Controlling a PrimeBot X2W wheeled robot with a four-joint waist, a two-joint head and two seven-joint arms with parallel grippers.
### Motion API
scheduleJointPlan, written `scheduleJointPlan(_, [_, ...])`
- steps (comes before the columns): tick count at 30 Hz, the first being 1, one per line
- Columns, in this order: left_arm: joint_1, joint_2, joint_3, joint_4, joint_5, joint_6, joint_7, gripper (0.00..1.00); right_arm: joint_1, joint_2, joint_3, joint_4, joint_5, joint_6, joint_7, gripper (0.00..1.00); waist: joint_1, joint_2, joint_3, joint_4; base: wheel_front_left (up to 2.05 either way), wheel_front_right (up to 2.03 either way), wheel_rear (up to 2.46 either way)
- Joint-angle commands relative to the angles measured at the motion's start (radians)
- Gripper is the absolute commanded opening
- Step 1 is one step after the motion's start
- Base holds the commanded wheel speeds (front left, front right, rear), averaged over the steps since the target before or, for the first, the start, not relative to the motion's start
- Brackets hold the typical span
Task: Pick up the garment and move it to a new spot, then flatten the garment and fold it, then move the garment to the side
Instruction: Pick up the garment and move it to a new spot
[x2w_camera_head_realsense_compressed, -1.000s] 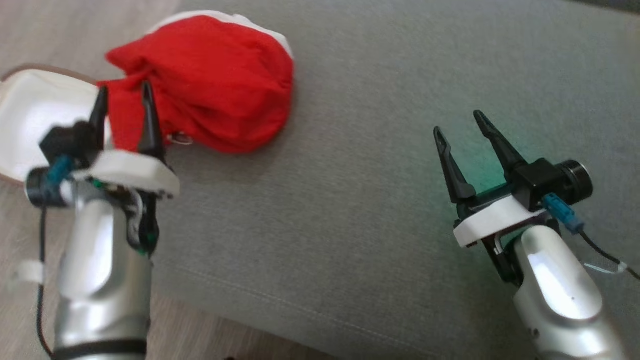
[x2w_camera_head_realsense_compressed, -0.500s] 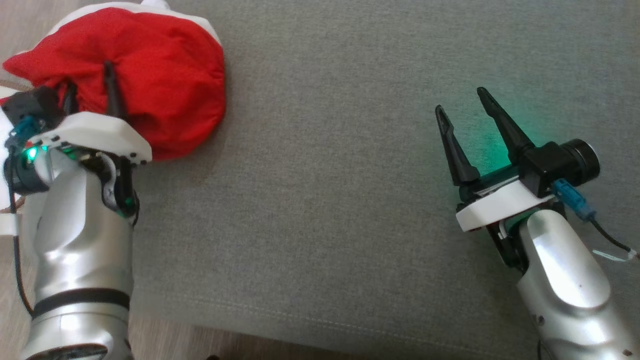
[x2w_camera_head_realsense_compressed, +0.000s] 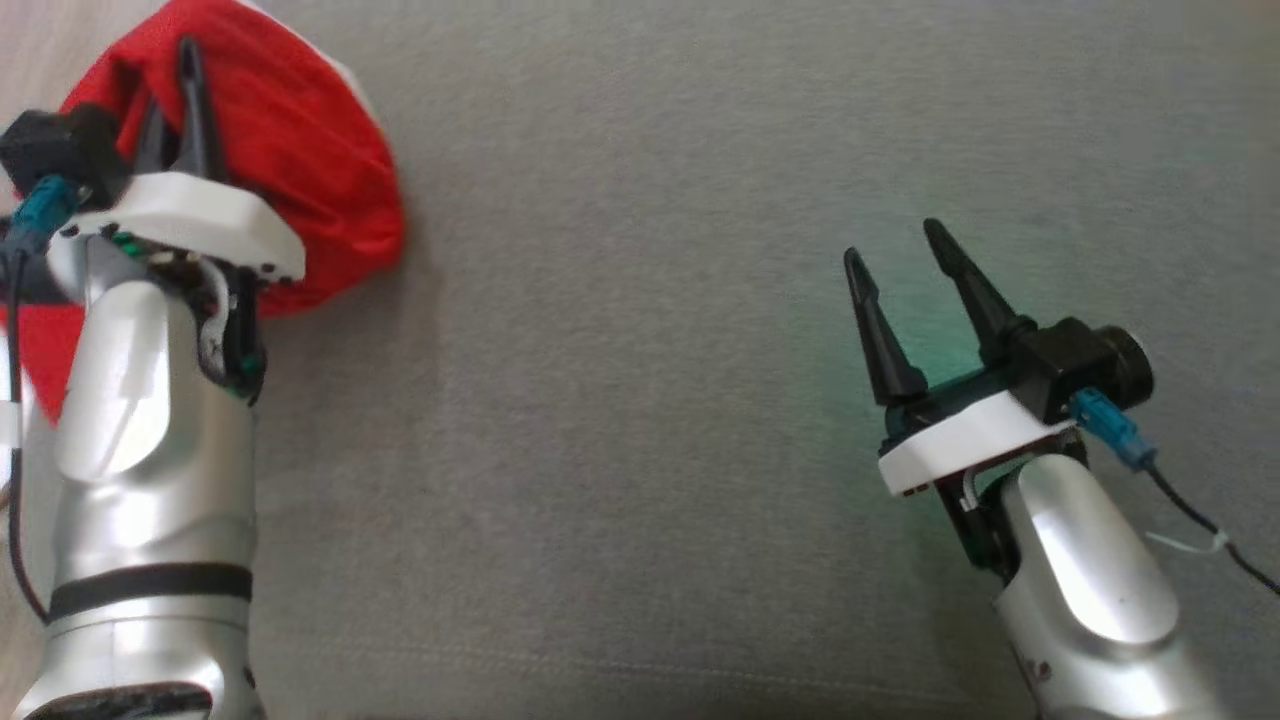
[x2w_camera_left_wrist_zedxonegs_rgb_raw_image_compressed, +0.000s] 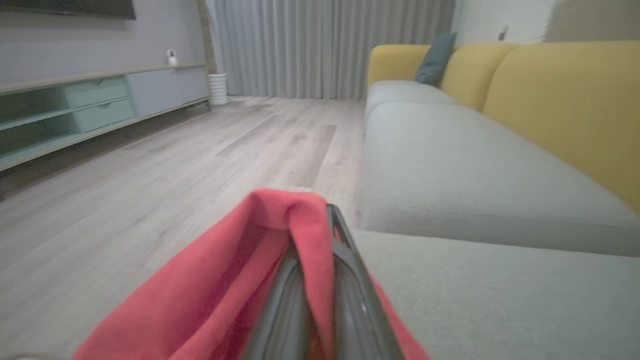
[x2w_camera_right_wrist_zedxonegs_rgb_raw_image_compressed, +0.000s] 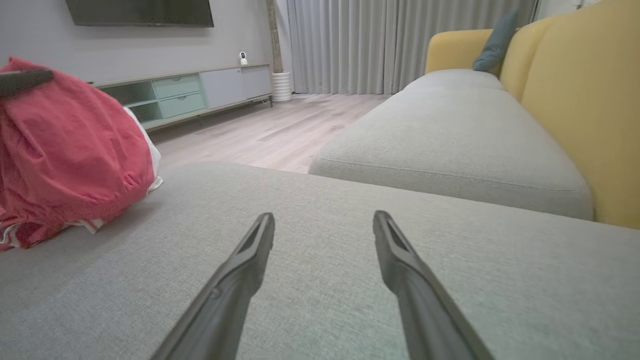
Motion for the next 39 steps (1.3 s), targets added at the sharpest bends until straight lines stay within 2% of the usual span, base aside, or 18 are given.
scheduleJointPlan(1, [-0.058, 0.032, 0.009, -0.057, 0.005, -0.009, -0.006, 0.00, -0.003, 0.018, 0.018, -0.025, 0.013, 0.007, -0.011, 1.00, 0.0000, 0.0000, -0.044, -0.067, 0.00, 0.00, 0.00])
scheduleJointPlan(12, [-0.067, -0.038, -0.102, -0.125, -0.026, -0.031, -0.006, 0.00, -0.053, 0.054, 0.057, -0.038, 0.042, 0.007, -0.011, 1.00, 0.0000, 0.0000, -0.056, -0.371, 0.00, 0.00, 0.00])
scheduleJointPlan(15, [-0.061, -0.044, -0.168, -0.127, -0.052, -0.033, -0.006, 0.00, -0.060, 0.056, 0.067, -0.047, 0.057, 0.007, -0.011, 1.00, 0.0000, 0.0000, -0.045, -0.446, 0.00, 0.00, 0.00])
scheduleJointPlan(19, [-0.055, -0.045, -0.306, -0.156, -0.178, -0.007, -0.006, 0.00, -0.061, 0.057, 0.082, -0.060, 0.096, 0.007, -0.011, 1.00, 0.0000, 0.0000, -0.032, -0.531, 0.00, 0.00, 0.00])
scheduleJointPlan(23, [-0.042, -0.045, -0.412, -0.193, -0.278, 0.059, -0.006, 0.00, -0.057, 0.057, 0.084, -0.070, 0.117, 0.007, -0.011, 1.00, 0.0000, 0.0000, -0.018, -0.582, 0.00, 0.00, 0.00])
scheduleJointPlan(24, [-0.042, -0.045, -0.412, -0.193, -0.278, 0.059, -0.006, 0.00, -0.057, 0.057, 0.084, -0.070, 0.117, 0.007, -0.011, 1.00, 0.0000, 0.0000, -0.018, -0.582, 0.00, 0.00, 0.00])
scheduleJointPlan(27, [-0.013, -0.045, -0.437, -0.187, -0.298, 0.104, -0.006, 0.00, -0.053, 0.057, 0.079, -0.075, 0.124, 0.007, -0.011, 1.00, 0.0000, 0.0000, -0.011, -0.597, 0.00, 0.00, 0.00])
scheduleJointPlan(31, [0.062, -0.045, -0.399, -0.162, -0.273, 0.143, -0.006, 0.00, -0.040, 0.057, 0.062, -0.079, 0.121, 0.007, -0.011, 1.00, 0.0000, 0.0000, -0.009, -0.580, 0.00, 0.00, 0.00])
scheduleJointPlan(33, [0.141, -0.041, -0.352, -0.127, -0.252, 0.149, -0.006, 0.51, -0.030, 0.057, 0.057, -0.075, 0.115, 0.007, -0.011, 1.00, 0.0000, 0.0000, -0.015, -0.547, 0.00, 0.00, 0.00])
scheduleJointPlan(34, [0.165, -0.036, -0.345, -0.114, -0.239, 0.148, -0.006, 0.98, -0.026, 0.057, 0.054, -0.073, 0.114, 0.007, -0.011, 1.00, 0.0000, 0.0000, -0.017, -0.532, 0.00, 0.00, 0.00])
scheduleJointPlan(39, [0.275, -0.030, -0.270, -0.133, -0.200, 0.156, -0.006, 1.00, -0.014, 0.057, 0.042, -0.064, 0.100, 0.007, -0.011, 1.00, 0.0000, 0.0000, -0.032, -0.452, 0.00, 0.00, 0.00])
